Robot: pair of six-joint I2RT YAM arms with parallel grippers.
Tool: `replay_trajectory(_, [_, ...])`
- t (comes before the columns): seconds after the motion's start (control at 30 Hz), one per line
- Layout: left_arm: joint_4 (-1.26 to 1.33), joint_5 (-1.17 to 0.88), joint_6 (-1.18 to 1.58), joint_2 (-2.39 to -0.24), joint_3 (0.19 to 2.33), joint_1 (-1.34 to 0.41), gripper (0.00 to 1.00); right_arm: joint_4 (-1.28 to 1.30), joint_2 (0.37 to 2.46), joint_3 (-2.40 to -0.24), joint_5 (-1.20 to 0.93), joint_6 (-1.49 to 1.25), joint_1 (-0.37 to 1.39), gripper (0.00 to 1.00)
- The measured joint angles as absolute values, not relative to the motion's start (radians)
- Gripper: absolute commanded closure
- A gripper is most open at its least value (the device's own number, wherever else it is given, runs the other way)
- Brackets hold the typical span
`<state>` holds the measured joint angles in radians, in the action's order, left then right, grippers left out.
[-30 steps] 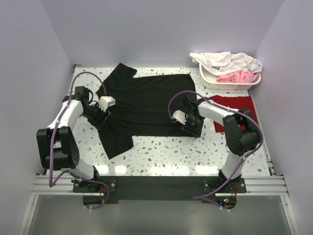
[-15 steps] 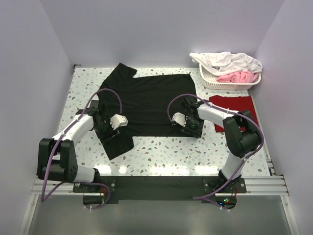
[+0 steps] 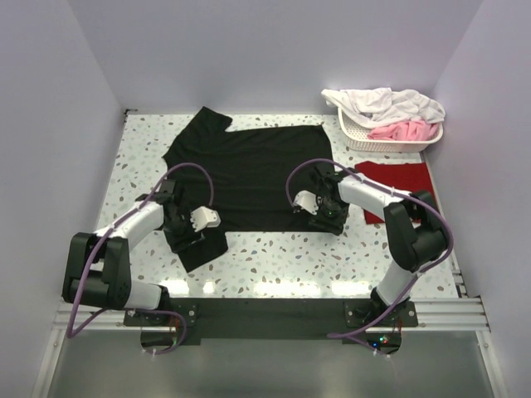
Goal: Fold and stack the t-shirts
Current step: Fold the tshirt
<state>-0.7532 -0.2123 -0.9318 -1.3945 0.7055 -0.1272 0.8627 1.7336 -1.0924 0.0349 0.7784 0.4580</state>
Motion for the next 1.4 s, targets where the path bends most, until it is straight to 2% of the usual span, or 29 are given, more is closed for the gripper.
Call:
replay_trajectory(0.13, [-0.730,-0.186,-0.933,-1.396,0.700,-0.139,0.52,0.873,1.731,-1.093,0.034,0.778,0.458,0.51])
replay_trajectory(0.17, [-0.727,-0.183,-0.933,-1.396,0.700,-0.139,0.58,0.872,1.731,-1.093,0.034,0.777,0.458,0.51])
replay_trajectory(0.27, [-0.722,-0.181,-0.935,-1.397,0.700,-0.140,0.65,0.864,1.732,-1.090,0.035,0.772,0.458,0.56])
replay_trajectory(0.33, [-0.721,-0.181,-0.935,-1.397,0.700,-0.140,0.69,0.848,1.733,-1.080,0.036,0.771,0.459,0.63])
replay_trajectory(0.43, [-0.720,-0.182,-0.936,-1.396,0.700,-0.140,0.80,0.822,1.742,-1.051,0.038,0.768,0.460,0.73])
replay_trajectory(0.53, [-0.723,-0.185,-0.937,-1.390,0.699,-0.140,0.97,0.813,1.745,-1.042,0.060,0.768,0.461,0.84])
replay_trajectory(0.57, [-0.727,-0.189,-0.939,-1.387,0.697,-0.140,1.00,0.811,1.745,-1.042,0.064,0.769,0.461,0.93])
replay_trajectory(0.63, [-0.748,-0.201,-0.945,-1.374,0.691,-0.140,1.00,0.811,1.742,-1.043,0.066,0.772,0.461,1.00])
replay_trajectory(0.83, [-0.906,-0.245,-0.974,-1.294,0.699,-0.140,1.00,0.859,1.699,-1.045,0.060,0.779,0.461,1.00])
replay_trajectory(1.03, [-1.028,-0.286,-0.997,-1.274,0.817,-0.122,1.00,0.941,1.642,-1.103,0.034,0.805,0.449,1.00])
replay_trajectory(1.4, [-1.086,-0.333,-1.036,-1.462,1.095,-0.006,1.00,1.030,1.705,-1.287,-0.010,0.873,0.348,1.00])
